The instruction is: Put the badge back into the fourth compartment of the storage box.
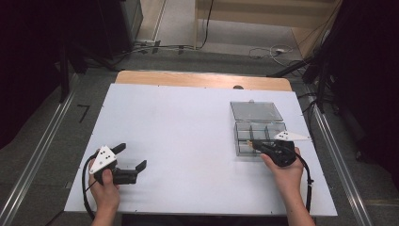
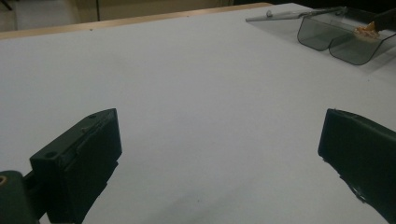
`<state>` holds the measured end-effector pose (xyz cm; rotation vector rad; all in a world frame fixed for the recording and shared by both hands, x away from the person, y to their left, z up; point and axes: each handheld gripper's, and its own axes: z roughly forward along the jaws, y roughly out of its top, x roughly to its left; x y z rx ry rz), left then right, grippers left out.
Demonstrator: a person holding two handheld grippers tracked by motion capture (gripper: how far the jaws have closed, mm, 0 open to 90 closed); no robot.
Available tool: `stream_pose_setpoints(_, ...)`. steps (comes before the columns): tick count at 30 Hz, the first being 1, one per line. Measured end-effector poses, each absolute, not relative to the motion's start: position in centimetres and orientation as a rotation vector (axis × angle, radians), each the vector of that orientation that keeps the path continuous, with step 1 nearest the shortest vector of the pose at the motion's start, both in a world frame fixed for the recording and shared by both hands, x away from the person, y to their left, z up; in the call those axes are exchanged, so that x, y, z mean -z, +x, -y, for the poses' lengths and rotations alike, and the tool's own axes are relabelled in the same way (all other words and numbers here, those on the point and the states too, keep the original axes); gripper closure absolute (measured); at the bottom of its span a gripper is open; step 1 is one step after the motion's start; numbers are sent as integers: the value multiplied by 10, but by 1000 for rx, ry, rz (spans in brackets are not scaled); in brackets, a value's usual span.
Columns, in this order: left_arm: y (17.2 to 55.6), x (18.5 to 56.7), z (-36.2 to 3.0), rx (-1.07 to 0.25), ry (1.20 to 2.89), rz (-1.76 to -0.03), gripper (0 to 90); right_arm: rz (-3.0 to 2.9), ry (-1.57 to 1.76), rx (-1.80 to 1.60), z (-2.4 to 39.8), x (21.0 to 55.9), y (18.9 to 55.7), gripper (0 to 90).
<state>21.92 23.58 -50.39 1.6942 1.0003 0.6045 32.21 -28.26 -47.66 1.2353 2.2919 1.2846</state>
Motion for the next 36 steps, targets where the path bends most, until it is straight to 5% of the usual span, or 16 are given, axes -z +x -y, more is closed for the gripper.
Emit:
stream_pose_setpoints(28, 219, 504, -236, -603, 1696, -998, 2, -2304, 1251, -1277, 283, 481, 323, 864)
stream_pose_setpoints(36, 220, 504, -235, -609, 1697, -1001, 2, -2281, 1259, -1336, 287, 477, 321, 718)
